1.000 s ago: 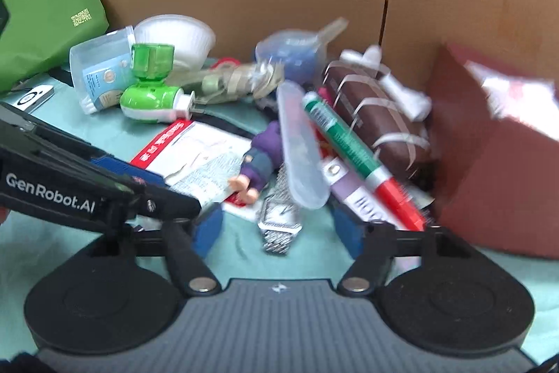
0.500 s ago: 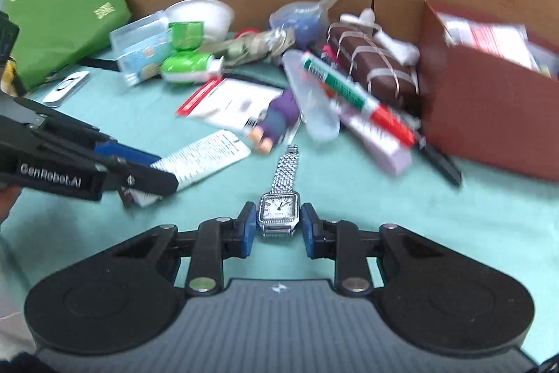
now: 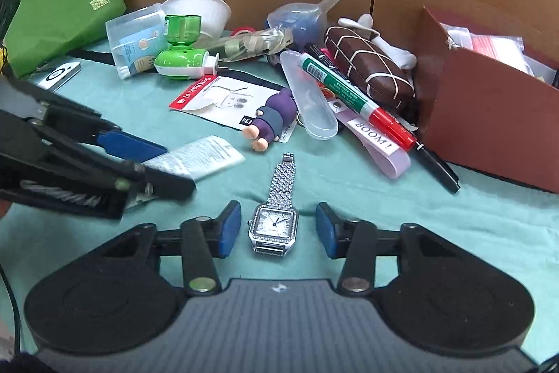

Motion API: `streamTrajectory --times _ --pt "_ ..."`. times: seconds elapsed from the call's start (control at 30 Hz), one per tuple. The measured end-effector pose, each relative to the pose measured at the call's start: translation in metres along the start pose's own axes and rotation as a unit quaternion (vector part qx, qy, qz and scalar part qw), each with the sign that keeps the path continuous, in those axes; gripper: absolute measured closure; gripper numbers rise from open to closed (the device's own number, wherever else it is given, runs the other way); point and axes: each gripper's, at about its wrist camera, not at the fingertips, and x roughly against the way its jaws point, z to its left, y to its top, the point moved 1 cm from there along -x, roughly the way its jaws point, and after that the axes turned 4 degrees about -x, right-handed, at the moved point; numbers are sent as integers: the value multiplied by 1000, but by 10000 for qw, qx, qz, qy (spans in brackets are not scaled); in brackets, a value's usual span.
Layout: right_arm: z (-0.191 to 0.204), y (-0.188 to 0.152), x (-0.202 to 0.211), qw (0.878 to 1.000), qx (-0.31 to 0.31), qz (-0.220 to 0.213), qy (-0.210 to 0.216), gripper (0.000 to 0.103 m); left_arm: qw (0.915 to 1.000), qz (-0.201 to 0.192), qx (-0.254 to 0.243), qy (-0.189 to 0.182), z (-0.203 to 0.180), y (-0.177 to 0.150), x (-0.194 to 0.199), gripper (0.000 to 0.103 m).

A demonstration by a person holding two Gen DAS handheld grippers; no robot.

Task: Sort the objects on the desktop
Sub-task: 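Grasp the white tube with the left gripper while the right grasps the wristwatch, then lift the tube and watch and carry them toward the brown box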

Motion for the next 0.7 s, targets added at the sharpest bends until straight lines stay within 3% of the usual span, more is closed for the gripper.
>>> streamTrajectory --times 0.2,0.4,0.43,0.47,0.53,0.7 --pt "6 0 1 9999 56 -1 -136 72 9998 -69 -141 85 -5 -1 -2 71" --pt "-2 -1 7 9992 -380 75 73 74 9996 -91 171 -217 -7 0 10 72" --pt "-6 -2 10 9980 -589 80 213 74 9995 -147 176 -218 -8 1 14 74" --pt "-10 -2 13 9962 -795 83 360 75 9994 -209 170 -207 -10 3 18 92" --pt "-16 0 21 9932 -1052 -8 497 75 9985 -262 312 -372 -9 10 25 103" --pt "-28 12 49 9908 -1178 -444 501 75 9966 -617 369 -411 -13 28 43 103"
